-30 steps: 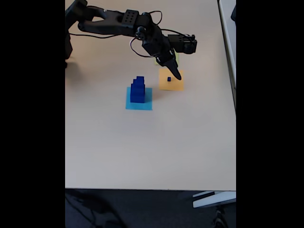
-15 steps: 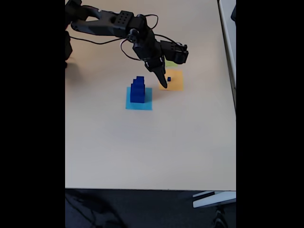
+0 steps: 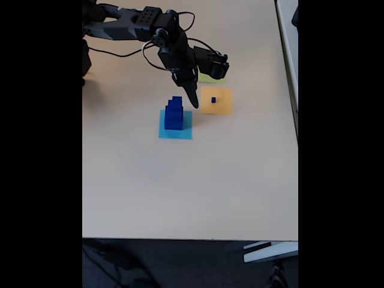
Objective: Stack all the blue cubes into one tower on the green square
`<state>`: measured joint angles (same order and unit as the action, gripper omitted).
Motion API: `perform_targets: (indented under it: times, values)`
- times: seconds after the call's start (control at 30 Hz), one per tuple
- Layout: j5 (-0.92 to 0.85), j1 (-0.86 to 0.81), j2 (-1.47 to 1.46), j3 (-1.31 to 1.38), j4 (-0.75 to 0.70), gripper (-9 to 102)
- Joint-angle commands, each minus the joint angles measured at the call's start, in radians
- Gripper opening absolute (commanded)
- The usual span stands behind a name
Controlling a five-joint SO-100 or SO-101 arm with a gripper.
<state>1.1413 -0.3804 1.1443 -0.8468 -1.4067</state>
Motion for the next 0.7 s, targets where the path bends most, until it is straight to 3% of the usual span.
perform_targets:
  times: [0.0,0.67]
  values:
    - [-0.018,0.003,0.100,0.014,-0.028,29]
    - [-0.092,-0.035,0.118,-0.054,-0.121,28]
